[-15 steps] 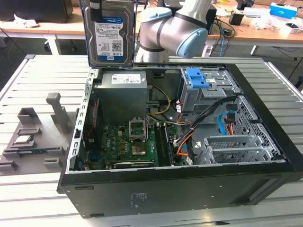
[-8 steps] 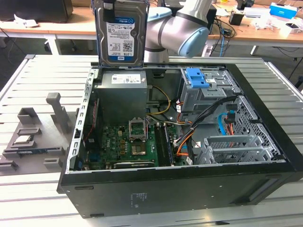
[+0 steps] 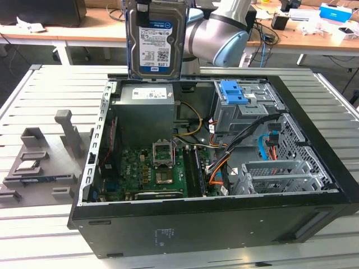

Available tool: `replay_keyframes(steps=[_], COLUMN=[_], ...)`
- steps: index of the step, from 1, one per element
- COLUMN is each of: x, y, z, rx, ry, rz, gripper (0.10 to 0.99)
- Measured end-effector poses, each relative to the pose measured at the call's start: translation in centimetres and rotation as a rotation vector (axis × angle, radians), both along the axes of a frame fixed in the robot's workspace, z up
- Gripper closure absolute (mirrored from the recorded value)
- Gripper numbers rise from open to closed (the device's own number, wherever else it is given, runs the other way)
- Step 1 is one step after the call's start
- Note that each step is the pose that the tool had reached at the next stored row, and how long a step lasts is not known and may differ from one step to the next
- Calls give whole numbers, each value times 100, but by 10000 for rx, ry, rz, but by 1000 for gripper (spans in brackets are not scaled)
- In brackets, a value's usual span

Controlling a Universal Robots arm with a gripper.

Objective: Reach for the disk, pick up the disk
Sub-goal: 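Pick up the disk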

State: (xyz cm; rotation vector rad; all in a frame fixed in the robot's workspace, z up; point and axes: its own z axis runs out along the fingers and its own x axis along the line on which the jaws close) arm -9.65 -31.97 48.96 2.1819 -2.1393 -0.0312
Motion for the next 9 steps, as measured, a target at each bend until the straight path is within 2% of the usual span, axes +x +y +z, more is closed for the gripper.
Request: replay_keyframes(steps=[1, 4, 7, 8, 9], x=[48, 266, 435, 545, 587], y=[0, 1, 1, 1, 1], z=[0, 0, 0, 0, 0], rx=[0, -4, -6, -7, -7], ry=[0, 3, 8, 10, 12], rz=[-1, -2, 1, 1, -1], gripper=[722, 722, 722, 722, 722])
